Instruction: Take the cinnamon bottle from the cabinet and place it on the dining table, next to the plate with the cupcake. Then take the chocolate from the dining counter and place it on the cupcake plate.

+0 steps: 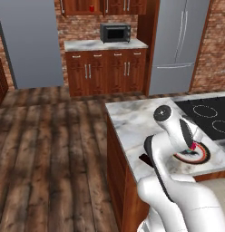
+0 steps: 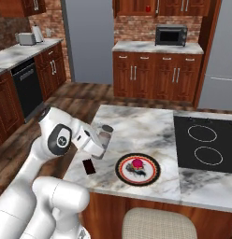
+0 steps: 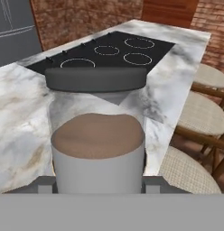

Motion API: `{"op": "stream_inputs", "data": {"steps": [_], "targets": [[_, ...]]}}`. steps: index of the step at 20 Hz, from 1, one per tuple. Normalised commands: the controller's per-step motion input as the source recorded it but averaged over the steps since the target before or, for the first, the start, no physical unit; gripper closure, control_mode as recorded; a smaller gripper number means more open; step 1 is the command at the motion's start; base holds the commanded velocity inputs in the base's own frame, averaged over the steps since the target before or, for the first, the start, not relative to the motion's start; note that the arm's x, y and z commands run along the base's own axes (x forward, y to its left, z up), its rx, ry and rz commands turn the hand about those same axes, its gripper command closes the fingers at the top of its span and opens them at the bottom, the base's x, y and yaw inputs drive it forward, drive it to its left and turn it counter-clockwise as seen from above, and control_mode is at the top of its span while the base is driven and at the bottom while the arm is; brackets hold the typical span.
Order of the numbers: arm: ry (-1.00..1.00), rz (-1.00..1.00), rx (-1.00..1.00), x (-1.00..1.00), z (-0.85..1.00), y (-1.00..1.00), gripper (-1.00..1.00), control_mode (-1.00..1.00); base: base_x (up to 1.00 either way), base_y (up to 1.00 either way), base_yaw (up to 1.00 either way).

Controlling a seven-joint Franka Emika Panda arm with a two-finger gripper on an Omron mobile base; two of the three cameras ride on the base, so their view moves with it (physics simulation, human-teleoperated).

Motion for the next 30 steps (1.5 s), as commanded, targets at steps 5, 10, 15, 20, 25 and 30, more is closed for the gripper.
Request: {"op": "stream_inputs", "data": {"steps": [5, 10, 15, 20, 25, 30], "targets": [[0.00, -0.07, 0.00, 0.40, -0.37, 0.00, 1.00, -1.00, 0.00, 0.00, 0.00], [0.00, -0.01, 0.00, 0.43, -0.33, 0.00, 1.00, -1.00, 0.00, 0.00, 0.00], [0.00, 0.00, 0.00, 0.47, -0.35, -0.02, 1.00, -1.00, 0.00, 0.00, 0.00], [0.00, 0.00, 0.00, 0.33, -0.45, -0.10, 1.00, -1.00, 0.00, 0.00, 0.00], [0.00, 0.00, -0.03, 0.28, -0.49, -0.06, 1.00, -1.00, 0.00, 0.00, 0.00], [0.00, 0.07, -0.05, 0.18, -0.24, -0.01, 1.00, -1.00, 0.00, 0.00, 0.00]]}}
